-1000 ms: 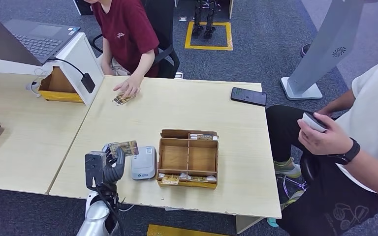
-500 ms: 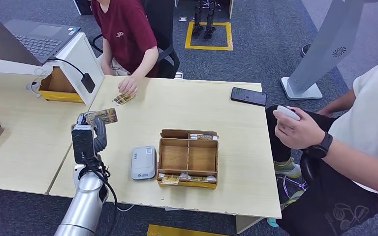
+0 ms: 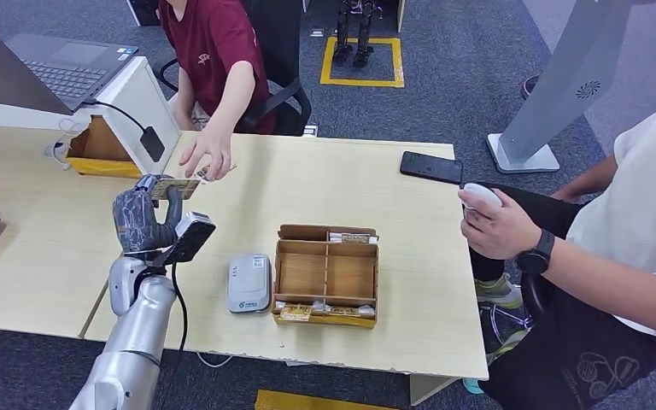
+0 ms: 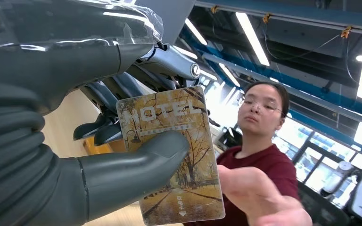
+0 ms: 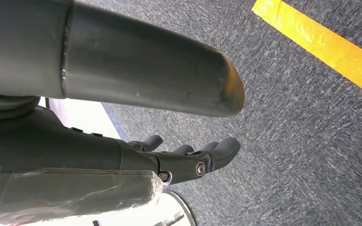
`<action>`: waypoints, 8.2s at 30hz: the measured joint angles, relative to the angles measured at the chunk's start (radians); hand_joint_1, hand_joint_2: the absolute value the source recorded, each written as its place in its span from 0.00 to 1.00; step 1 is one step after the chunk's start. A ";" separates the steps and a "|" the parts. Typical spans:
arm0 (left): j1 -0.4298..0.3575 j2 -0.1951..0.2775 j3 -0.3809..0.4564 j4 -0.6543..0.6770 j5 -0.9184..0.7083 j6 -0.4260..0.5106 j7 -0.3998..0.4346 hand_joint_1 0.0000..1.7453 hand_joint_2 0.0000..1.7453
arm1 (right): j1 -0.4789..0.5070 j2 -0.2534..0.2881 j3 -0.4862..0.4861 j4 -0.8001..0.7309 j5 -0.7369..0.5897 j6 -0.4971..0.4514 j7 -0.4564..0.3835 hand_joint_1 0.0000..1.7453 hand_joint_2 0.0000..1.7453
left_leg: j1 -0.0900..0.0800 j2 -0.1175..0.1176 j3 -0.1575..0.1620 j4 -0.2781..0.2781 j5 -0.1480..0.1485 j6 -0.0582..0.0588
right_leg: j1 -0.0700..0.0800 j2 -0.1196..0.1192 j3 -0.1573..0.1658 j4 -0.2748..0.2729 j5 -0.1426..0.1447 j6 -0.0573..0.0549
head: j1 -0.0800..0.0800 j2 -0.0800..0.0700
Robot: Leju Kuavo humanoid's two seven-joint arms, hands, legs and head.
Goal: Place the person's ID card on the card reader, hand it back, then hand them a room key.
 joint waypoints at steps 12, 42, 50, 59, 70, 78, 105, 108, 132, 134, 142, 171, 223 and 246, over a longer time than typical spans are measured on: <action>-0.029 -0.061 0.187 0.042 -0.033 0.000 -0.060 1.00 1.00 | -0.001 0.000 0.019 0.000 0.000 -0.001 0.002 0.00 0.00 | 0.000 0.000 0.000 0.000 0.000 0.000 | 0.000 0.000 0.000 0.000 0.000 0.000 | 0.000 0.000; 0.295 0.097 -0.241 -0.278 0.687 -0.536 0.070 0.00 1.00 | 0.035 -0.002 -0.036 0.000 -0.029 -0.040 -0.006 0.00 0.00 | 0.000 0.004 -0.001 -0.001 -0.001 0.000 | 0.000 0.003 -0.002 0.000 -0.001 0.000 | 0.000 0.000; 0.613 0.222 -0.471 -0.657 0.659 -0.571 -0.010 0.00 1.00 | 0.044 -0.004 -0.088 0.000 -0.061 -0.056 -0.009 0.00 0.00 | 0.000 0.004 -0.002 -0.001 -0.003 -0.001 | 0.000 0.003 -0.004 -0.001 -0.001 0.000 | 0.000 0.000; 0.719 0.292 -0.600 -0.787 0.579 -0.481 0.010 0.00 1.00 | 0.044 -0.010 -0.117 0.000 -0.071 -0.059 -0.002 0.00 0.00 | 0.000 0.004 -0.001 -0.001 -0.002 -0.001 | 0.000 0.002 -0.003 -0.001 -0.001 -0.001 | 0.000 0.000; 0.675 0.356 -0.889 -0.695 0.233 -0.151 0.219 0.00 1.00 | 0.043 -0.011 -0.134 0.000 -0.047 -0.058 0.003 0.00 0.00 | 0.000 0.003 -0.002 -0.001 -0.002 -0.001 | 0.000 0.002 -0.003 -0.001 -0.001 -0.001 | 0.000 0.000; 0.586 0.293 -0.964 -0.516 -0.105 -0.010 0.360 0.00 1.00 | 0.037 -0.010 -0.134 0.000 -0.016 -0.052 0.003 0.00 0.00 | 0.000 0.003 -0.001 -0.001 -0.002 -0.001 | 0.000 0.001 -0.002 -0.001 -0.001 -0.001 | 0.000 0.000; 0.510 0.084 -0.808 -0.387 -0.370 -0.004 0.448 0.00 1.00 | 0.031 -0.011 -0.133 0.000 -0.003 -0.039 0.002 0.00 0.00 | 0.000 0.003 -0.001 -0.001 -0.002 -0.001 | 0.000 0.001 -0.003 0.000 -0.001 -0.001 | 0.000 0.000; 0.509 0.080 -0.793 -0.378 -0.369 -0.004 0.449 0.00 1.00 | 0.031 -0.011 -0.133 0.000 -0.002 -0.039 -0.001 0.00 0.00 | 0.000 0.003 -0.001 -0.001 -0.002 -0.001 | 0.000 0.001 -0.003 0.000 -0.001 -0.001 | 0.000 0.000; 0.508 0.083 -0.766 -0.309 -0.364 -0.004 0.480 0.00 1.00 | 0.031 -0.011 -0.132 0.000 0.000 -0.042 -0.015 0.00 0.00 | 0.000 0.003 -0.001 -0.001 -0.002 -0.001 | 0.000 0.001 -0.003 0.000 -0.001 -0.001 | 0.000 0.000; 0.508 0.081 -0.759 -0.311 -0.360 -0.004 0.473 0.00 1.00 | 0.031 -0.011 -0.131 0.000 0.000 -0.042 -0.015 0.00 0.00 | 0.000 0.003 -0.001 -0.001 -0.002 -0.001 | 0.000 0.001 -0.003 0.000 -0.001 -0.001 | 0.000 0.000; 0.509 0.074 -0.734 -0.301 -0.332 -0.004 0.455 0.99 1.00 | 0.031 -0.011 -0.129 0.000 0.000 -0.046 -0.021 0.00 0.00 | 0.000 0.003 -0.001 -0.001 -0.002 -0.001 | 0.000 0.001 -0.003 0.000 -0.001 -0.001 | 0.000 0.000; 0.511 0.058 -0.678 -0.266 -0.183 0.004 0.344 1.00 1.00 | 0.031 -0.008 -0.107 0.000 0.000 -0.055 -0.015 0.00 0.00 | 0.000 0.002 -0.002 -0.001 -0.002 -0.001 | 0.000 0.001 -0.002 0.000 -0.001 -0.001 | 0.000 0.000; 0.574 0.147 -0.755 -0.617 0.250 -0.035 0.194 0.00 1.00 | 0.032 -0.008 -0.123 0.000 -0.006 -0.059 0.003 0.00 0.00 | 0.000 0.002 -0.002 -0.001 -0.002 -0.001 | 0.000 0.001 -0.003 0.000 -0.001 -0.001 | 0.000 0.000; 0.626 0.276 -0.885 -0.604 -0.028 -0.005 0.302 0.00 1.00 | 0.032 -0.009 -0.139 0.000 -0.007 -0.053 0.020 0.00 0.00 | 0.000 0.003 -0.002 -0.001 -0.002 -0.001 | 0.000 0.001 -0.003 -0.001 -0.001 -0.001 | 0.000 0.000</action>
